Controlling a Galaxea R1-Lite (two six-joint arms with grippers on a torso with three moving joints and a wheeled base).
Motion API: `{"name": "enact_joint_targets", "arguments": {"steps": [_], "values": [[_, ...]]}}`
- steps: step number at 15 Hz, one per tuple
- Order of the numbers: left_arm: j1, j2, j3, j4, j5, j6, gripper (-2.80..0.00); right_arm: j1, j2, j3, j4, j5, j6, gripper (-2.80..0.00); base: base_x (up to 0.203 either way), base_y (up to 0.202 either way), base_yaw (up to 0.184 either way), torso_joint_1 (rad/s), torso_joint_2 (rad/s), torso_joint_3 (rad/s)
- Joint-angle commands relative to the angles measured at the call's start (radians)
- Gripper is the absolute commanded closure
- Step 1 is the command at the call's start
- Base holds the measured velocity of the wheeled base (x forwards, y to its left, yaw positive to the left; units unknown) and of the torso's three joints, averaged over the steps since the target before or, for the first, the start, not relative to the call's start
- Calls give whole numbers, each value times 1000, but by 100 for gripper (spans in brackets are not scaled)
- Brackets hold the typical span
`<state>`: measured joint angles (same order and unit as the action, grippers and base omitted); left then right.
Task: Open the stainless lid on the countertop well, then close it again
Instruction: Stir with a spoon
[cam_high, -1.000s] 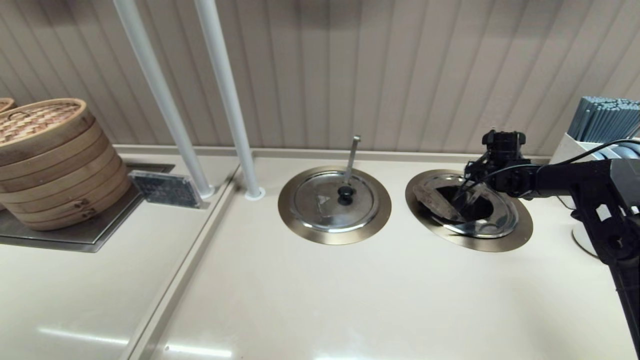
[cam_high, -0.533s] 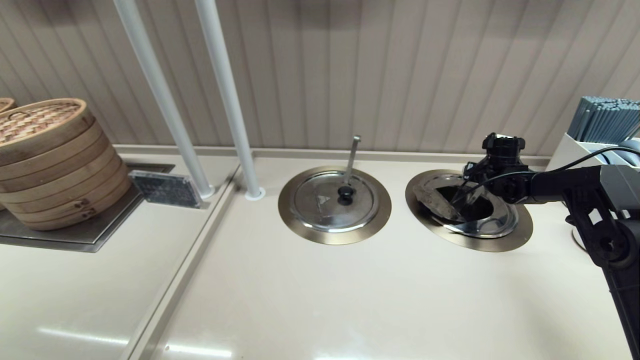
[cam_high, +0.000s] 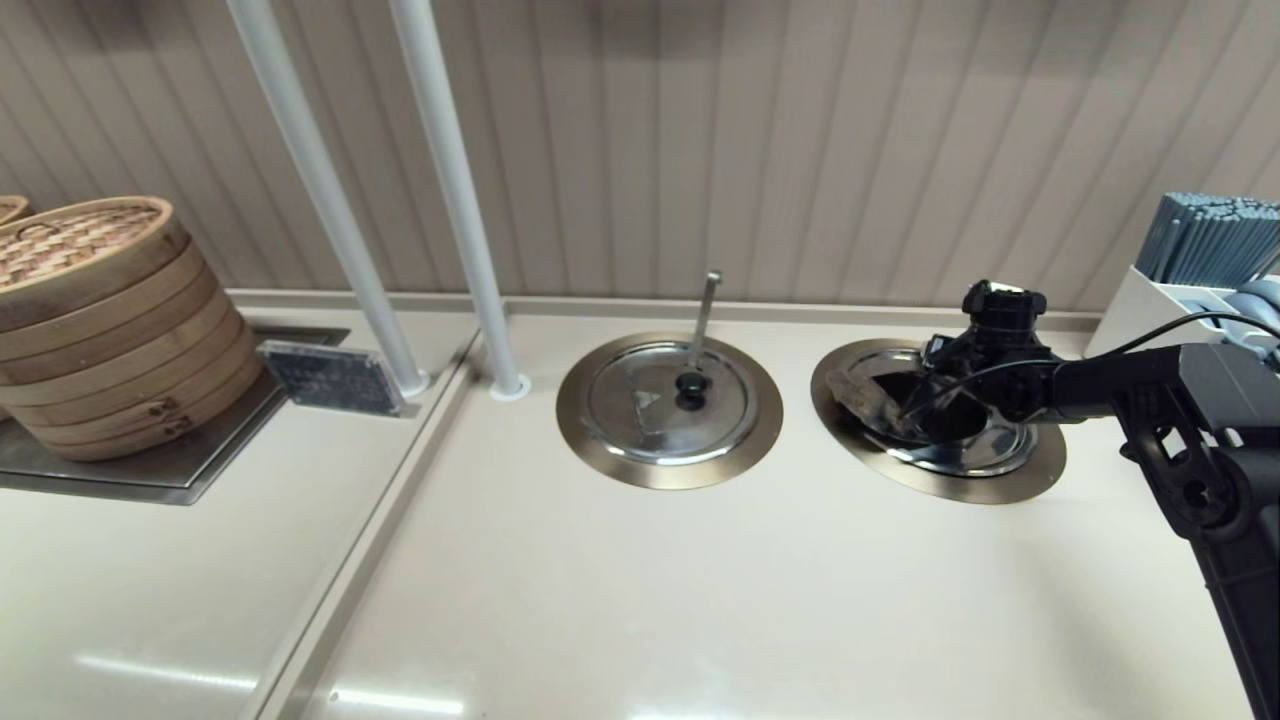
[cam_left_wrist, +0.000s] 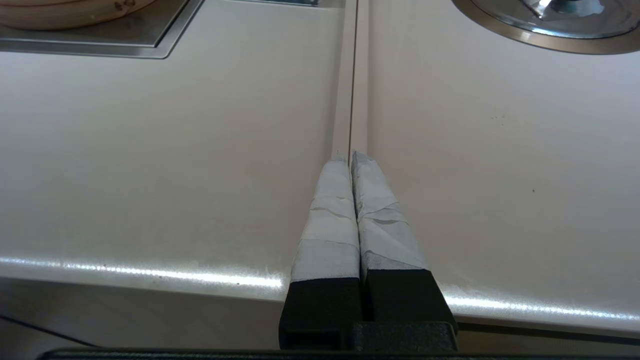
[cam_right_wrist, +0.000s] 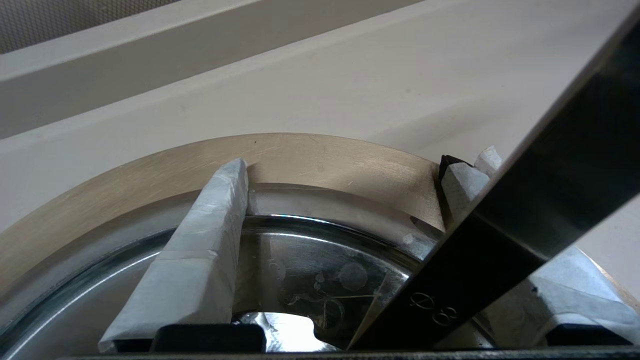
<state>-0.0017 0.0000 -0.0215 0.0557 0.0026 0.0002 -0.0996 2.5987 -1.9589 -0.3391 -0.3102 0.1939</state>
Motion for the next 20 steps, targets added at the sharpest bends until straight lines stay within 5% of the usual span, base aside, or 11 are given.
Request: {"name": "enact_joint_targets", "arguments": {"steps": [1, 14, 20], "values": [[0, 0, 0, 1, 1, 0, 0, 0, 6, 0, -2, -3, -1, 0, 0, 0, 0, 0, 0, 0], [0, 0, 0, -1, 1, 0, 0, 17, -74, 49, -60, -6, -5, 0, 0, 0, 0, 0, 0, 0], [0, 0, 0, -1, 1, 0, 0, 48, -264, 186, -60, 23, 0, 0, 0, 0, 0, 0, 0, 0]]}}
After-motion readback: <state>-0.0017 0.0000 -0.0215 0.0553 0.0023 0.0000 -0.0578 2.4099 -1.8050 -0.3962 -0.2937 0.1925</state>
